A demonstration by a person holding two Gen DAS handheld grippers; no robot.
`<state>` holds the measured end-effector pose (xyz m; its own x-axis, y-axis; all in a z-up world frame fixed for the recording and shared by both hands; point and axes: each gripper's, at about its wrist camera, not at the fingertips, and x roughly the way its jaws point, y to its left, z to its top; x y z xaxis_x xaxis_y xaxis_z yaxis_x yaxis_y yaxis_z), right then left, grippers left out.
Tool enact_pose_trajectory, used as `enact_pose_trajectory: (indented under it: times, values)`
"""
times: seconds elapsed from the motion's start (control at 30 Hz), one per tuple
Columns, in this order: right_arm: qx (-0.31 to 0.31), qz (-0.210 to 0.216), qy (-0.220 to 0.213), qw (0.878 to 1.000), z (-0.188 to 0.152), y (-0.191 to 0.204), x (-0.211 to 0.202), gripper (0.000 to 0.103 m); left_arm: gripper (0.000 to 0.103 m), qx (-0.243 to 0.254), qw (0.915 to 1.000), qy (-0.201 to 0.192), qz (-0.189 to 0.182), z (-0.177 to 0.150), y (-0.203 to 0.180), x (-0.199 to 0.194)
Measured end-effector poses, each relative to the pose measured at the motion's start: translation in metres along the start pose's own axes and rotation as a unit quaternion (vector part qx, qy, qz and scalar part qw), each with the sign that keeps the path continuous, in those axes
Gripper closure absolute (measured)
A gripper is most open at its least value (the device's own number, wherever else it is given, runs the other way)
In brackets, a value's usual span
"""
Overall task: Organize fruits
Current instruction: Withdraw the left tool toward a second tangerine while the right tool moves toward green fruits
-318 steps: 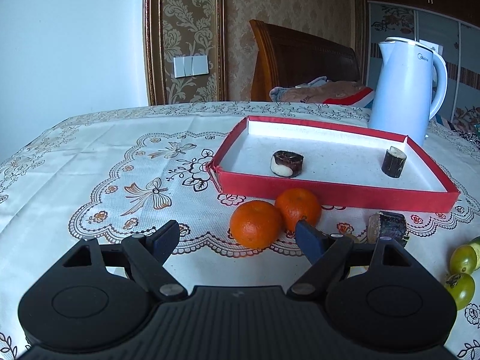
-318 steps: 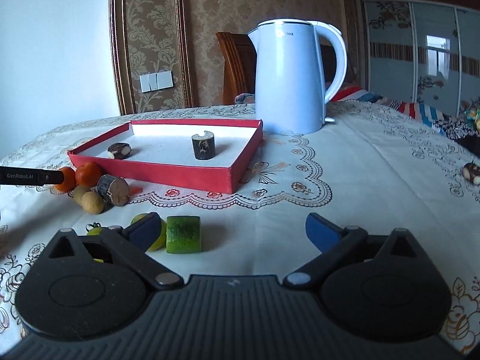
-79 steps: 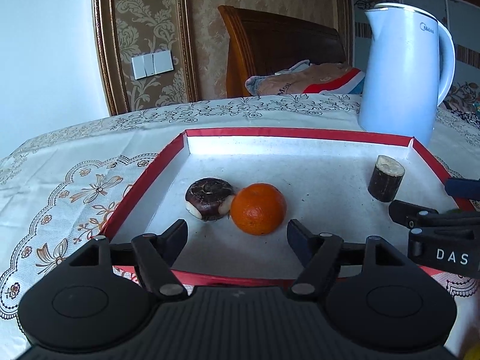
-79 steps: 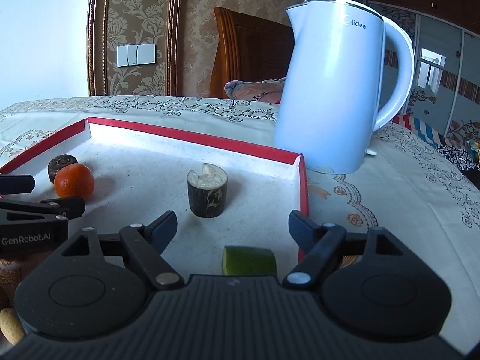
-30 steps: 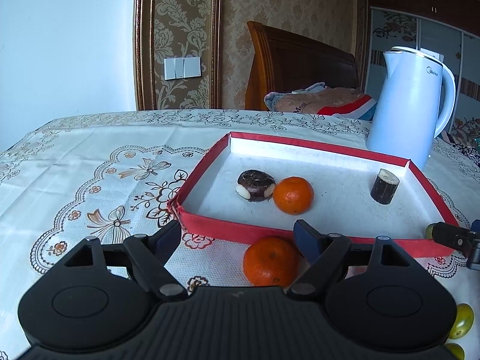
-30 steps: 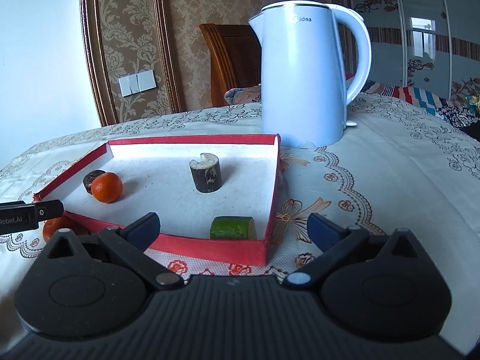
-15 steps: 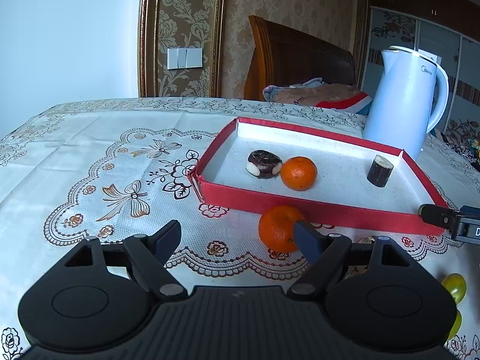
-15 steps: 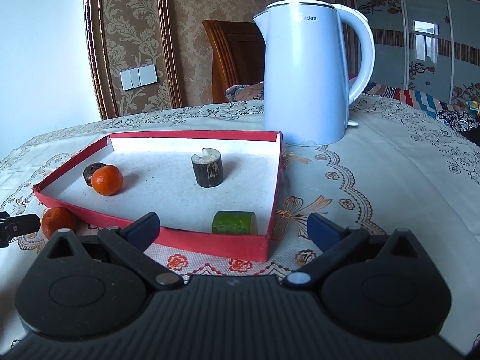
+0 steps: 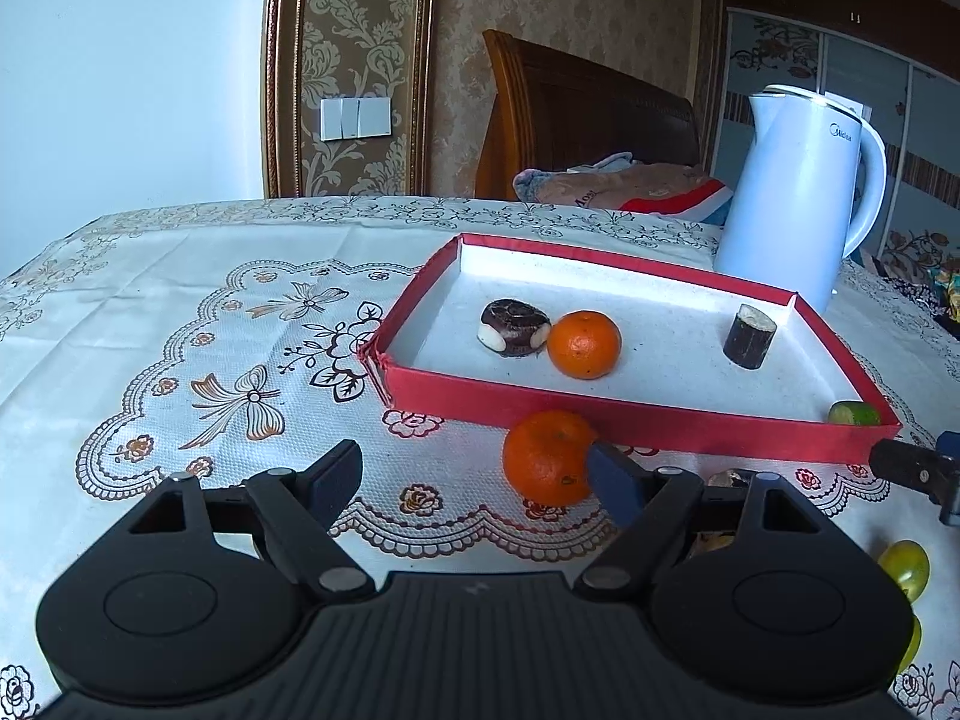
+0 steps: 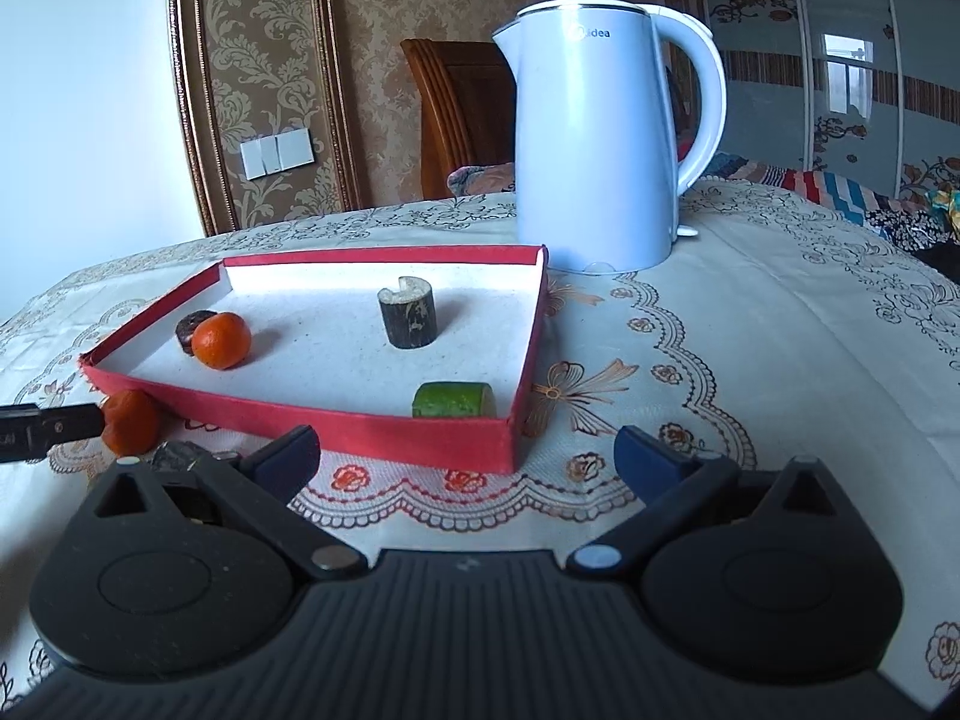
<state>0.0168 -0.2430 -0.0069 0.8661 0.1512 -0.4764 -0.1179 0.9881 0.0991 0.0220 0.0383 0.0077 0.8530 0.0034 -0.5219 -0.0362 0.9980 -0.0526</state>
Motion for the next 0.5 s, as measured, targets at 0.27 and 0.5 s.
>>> enact_pose_trajectory:
  times: [0.27, 0.5]
  values:
    - [0.069, 0.030, 0.011, 0.997, -0.012, -0.032, -0.019, 0.000, 0.021, 0.012, 0.9999, 0.000, 0.003, -0.001, -0.004, 0.001]
    - [0.032, 0.081, 0.012, 0.996, -0.028, -0.034, -0.051, 0.000, 0.021, 0.006, 1.0000, 0.001, 0.004, -0.001, -0.002, 0.001]
